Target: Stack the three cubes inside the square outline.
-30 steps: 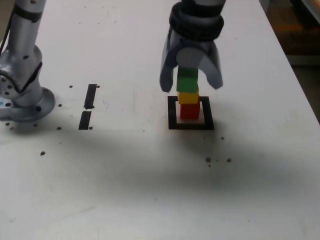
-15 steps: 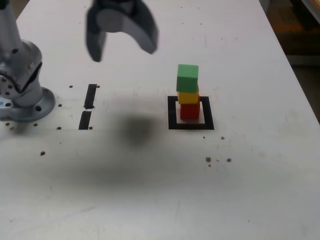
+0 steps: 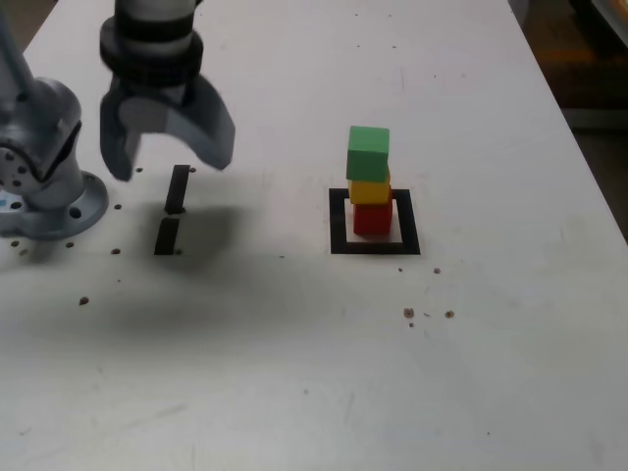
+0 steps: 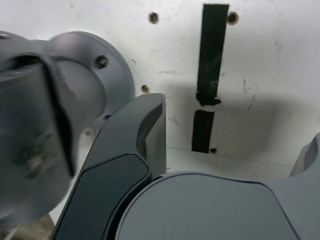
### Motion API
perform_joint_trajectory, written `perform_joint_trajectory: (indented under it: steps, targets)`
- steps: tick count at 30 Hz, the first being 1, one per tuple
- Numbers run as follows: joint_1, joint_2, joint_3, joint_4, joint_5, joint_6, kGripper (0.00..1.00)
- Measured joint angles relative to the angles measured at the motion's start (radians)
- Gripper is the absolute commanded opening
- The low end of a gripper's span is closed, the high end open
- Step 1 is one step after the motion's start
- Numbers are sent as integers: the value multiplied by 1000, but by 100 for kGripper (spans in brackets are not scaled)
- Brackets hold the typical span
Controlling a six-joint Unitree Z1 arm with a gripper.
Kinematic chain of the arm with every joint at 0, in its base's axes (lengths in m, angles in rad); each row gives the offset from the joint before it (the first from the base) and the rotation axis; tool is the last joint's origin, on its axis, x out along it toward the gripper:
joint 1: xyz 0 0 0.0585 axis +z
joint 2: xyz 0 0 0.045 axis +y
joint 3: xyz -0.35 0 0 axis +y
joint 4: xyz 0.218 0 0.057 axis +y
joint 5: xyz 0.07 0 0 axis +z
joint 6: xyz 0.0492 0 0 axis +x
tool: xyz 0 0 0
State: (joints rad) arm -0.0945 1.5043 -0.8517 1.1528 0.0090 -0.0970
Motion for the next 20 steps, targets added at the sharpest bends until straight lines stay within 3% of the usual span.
perform_joint_trajectory:
  steps: [5,20]
  targets:
    - [0,36,78,-67,-13,0,99]
    - [25,4,124,-87,-12,18,99]
